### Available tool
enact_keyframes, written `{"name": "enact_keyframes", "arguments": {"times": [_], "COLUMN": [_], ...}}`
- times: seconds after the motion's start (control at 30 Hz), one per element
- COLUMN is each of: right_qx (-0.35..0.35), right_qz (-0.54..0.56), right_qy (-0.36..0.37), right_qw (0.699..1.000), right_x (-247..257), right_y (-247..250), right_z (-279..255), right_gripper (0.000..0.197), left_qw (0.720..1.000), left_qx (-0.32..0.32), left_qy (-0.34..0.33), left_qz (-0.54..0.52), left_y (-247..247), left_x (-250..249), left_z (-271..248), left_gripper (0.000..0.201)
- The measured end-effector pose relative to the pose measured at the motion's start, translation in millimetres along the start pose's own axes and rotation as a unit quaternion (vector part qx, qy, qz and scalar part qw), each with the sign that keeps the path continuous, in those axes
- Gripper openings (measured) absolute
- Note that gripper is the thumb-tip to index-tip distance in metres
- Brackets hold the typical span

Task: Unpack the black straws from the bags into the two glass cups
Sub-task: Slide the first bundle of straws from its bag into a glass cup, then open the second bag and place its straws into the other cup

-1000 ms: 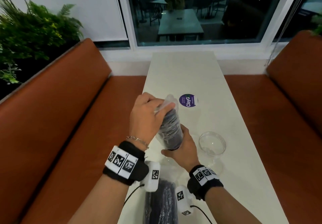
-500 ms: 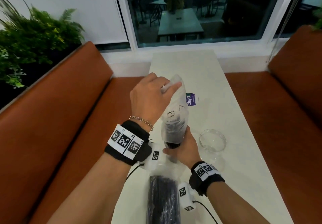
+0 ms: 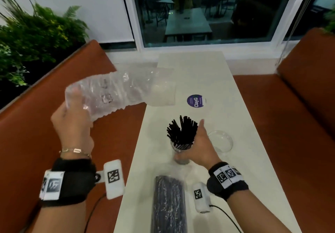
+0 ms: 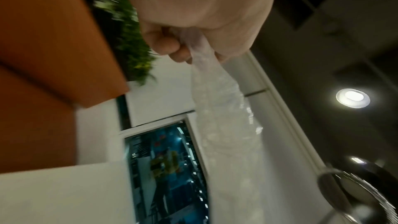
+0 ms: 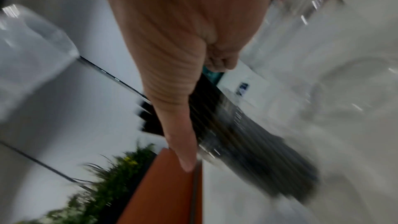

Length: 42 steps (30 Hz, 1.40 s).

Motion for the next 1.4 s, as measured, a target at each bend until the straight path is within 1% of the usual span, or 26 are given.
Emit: {"name": "enact_keyframes", "arguments": {"times": [0.07,0.1,0.13,0.2,0.27,0.3,0.33,0.37,0.43,0.47,0.5,0.53,0.6,0.67,0.73,0.8,0.87,0.97,1.03,1.13,1.17,1.2,1.23,1.27,1.33,1.4], "right_qx": [0.012,0.013,0.014,0.038,0.123,0.169,0.204,0.216,0.189,0.162,0.141,0.121,0.085,0.081,0.135,0.209,0.264,0.321,0.320,0.218,0.174,0.142,0.127,0.128,0.161,0.177], "right_qz": [-0.081,-0.086,-0.048,0.091,0.199,0.218,0.214,0.208,0.210,0.214,0.225,0.233,0.226,0.194,0.134,0.070,0.032,-0.007,-0.005,0.038,0.026,-0.023,-0.097,-0.151,-0.180,-0.164], "right_qy": [-0.013,-0.012,-0.001,0.019,0.006,-0.005,-0.014,-0.015,-0.007,-0.007,-0.009,-0.012,-0.012,0.001,0.032,0.063,0.079,0.105,0.106,0.069,0.043,0.013,-0.026,-0.063,-0.124,-0.166], "right_qw": [0.997,0.996,0.999,0.995,0.972,0.961,0.955,0.954,0.959,0.963,0.964,0.965,0.970,0.978,0.981,0.973,0.961,0.941,0.941,0.973,0.983,0.990,0.987,0.978,0.962,0.956], "right_x": [25,41,60,91,109,114,117,117,111,106,98,91,77,67,64,63,66,71,70,62,53,40,27,9,-22,-44], "right_y": [27,40,52,63,54,47,38,32,21,17,13,11,11,14,12,6,-8,-33,-47,-56,-58,-60,-62,-66,-78,-91], "right_z": [-27,-45,-62,-90,-107,-108,-111,-109,-105,-104,-103,-102,-100,-102,-106,-111,-115,-116,-112,-100,-96,-92,-93,-95,-106,-117], "right_gripper": [0.176,0.175,0.172,0.168,0.168,0.161,0.146,0.119,0.054,0.029,0.017,0.016,0.019,0.018,0.019,0.017,0.011,0.016,0.024,0.013,0.027,0.048,0.069,0.089,0.125,0.145], "left_qw": [0.996,0.992,0.988,0.983,0.981,0.980,0.980,0.980,0.978,0.975,0.971,0.966,0.956,0.951,0.949,0.945,0.925,0.879,0.860,0.877,0.890,0.902,0.912,0.918,0.919,0.899], "left_qx": [0.019,0.025,0.024,0.036,0.079,0.099,0.113,0.122,0.144,0.159,0.170,0.180,0.186,0.182,0.162,0.195,0.291,0.423,0.451,0.411,0.383,0.350,0.315,0.283,0.239,0.231], "left_qy": [0.081,0.117,0.145,0.174,0.175,0.169,0.162,0.157,0.144,0.142,0.154,0.169,0.203,0.226,0.236,0.194,0.160,0.161,0.165,0.175,0.184,0.197,0.206,0.214,0.218,0.222], "left_qz": [-0.017,-0.027,-0.038,-0.045,-0.036,-0.028,-0.017,-0.003,0.038,0.056,0.070,0.078,0.099,0.110,0.131,0.178,0.184,0.152,0.172,0.177,0.167,0.160,0.164,0.177,0.227,0.297], "left_y": [23,33,43,58,65,66,72,75,90,100,111,124,152,181,205,217,207,168,142,118,114,112,110,110,108,101], "left_x": [26,37,49,71,89,93,103,110,126,137,146,157,173,189,201,207,198,188,198,208,209,211,217,223,243,257], "left_z": [-11,-18,-26,-44,-69,-82,-94,-104,-125,-133,-141,-147,-158,-166,-169,-168,-166,-164,-160,-155,-152,-147,-140,-133,-119,-111], "left_gripper": [0.033,0.033,0.035,0.039,0.046,0.049,0.051,0.052,0.048,0.051,0.058,0.064,0.065,0.061,0.070,0.094,0.101,0.100,0.093,0.065,0.049,0.035,0.028,0.028,0.037,0.047]}}
Point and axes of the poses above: each hand's wrist, its own z-axis towards the middle knuckle, its own y-axis out of the back of the hand, x = y × z, the point moved 3 cm from there along z, towards the middle knuckle
